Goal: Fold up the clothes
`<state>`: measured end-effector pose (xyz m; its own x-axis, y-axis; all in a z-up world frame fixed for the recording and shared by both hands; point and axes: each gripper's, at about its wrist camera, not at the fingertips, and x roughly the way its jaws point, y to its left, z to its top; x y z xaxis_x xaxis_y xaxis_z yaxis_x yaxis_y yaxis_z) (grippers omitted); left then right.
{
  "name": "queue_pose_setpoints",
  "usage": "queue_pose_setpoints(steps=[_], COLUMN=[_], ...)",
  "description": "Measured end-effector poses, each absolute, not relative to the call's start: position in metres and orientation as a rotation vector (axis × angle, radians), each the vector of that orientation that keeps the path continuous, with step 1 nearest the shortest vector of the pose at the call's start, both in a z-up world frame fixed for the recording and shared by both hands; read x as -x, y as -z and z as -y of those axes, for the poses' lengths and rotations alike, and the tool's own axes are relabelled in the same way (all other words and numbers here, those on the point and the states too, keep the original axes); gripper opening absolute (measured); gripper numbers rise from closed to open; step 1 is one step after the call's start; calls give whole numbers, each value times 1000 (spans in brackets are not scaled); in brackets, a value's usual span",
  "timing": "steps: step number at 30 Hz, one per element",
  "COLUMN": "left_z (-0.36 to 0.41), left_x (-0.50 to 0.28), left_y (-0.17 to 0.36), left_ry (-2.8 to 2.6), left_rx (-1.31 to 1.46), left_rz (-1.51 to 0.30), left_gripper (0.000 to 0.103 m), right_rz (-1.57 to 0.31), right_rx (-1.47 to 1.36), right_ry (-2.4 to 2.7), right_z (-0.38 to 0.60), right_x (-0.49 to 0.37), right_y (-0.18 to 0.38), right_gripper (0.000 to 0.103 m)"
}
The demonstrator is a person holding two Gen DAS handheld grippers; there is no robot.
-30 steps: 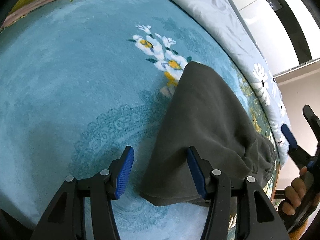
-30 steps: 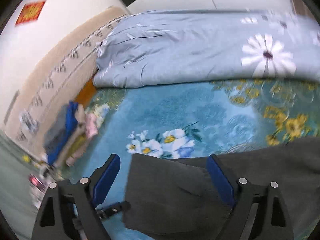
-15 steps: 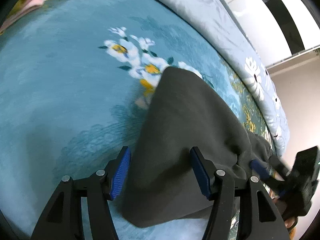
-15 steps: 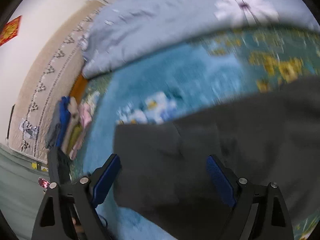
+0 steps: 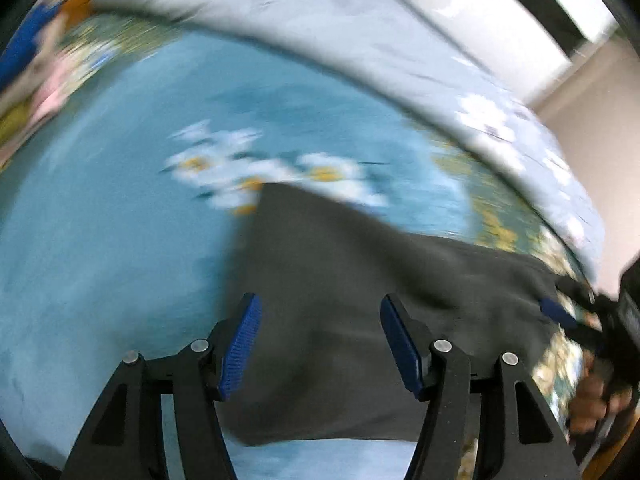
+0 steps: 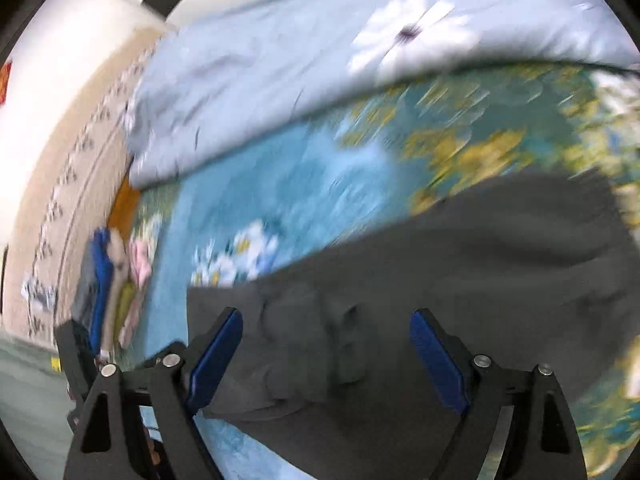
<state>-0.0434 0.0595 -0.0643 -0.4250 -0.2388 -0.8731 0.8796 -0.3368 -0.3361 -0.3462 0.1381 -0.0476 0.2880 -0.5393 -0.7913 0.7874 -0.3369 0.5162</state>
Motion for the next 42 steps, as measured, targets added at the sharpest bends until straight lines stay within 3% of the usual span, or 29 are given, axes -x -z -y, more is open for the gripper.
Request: queue_pose_setpoints(steps=[4, 9, 15, 25, 32, 36, 42], left_z=[-69, -78, -83, -77, -79, -81, -90], left_x=[102, 131, 144, 156, 164, 144, 131], left_y=[68, 94, 101, 119, 126, 122, 121], left_ry=[2010, 1990, 1956, 1893, 1898, 1907, 1921], left_rx=[-1046, -1150, -1198, -1252, -1336, -1242, -1213], left_rz=[-1095, -1135, -1126, -1155, -1089, -1187, -1204], left_gripper=[63, 63, 63, 63, 63, 63, 63], right_rz=[-126, 7, 119, 181, 166, 119, 36], right_rx=[-1444, -1623, -1703, -1647, -1650, -1603, -1460], right_ry=[1528, 1596, 1573, 1599, 1690, 1743, 1740], right_z=[-190, -249, -253, -225, -220, -213, -197], right_x=[425, 482, 495, 500, 489, 478, 444], right_y=[43, 79, 127, 142, 122, 100, 45], right_gripper=[88, 86, 81, 81, 58, 46, 40])
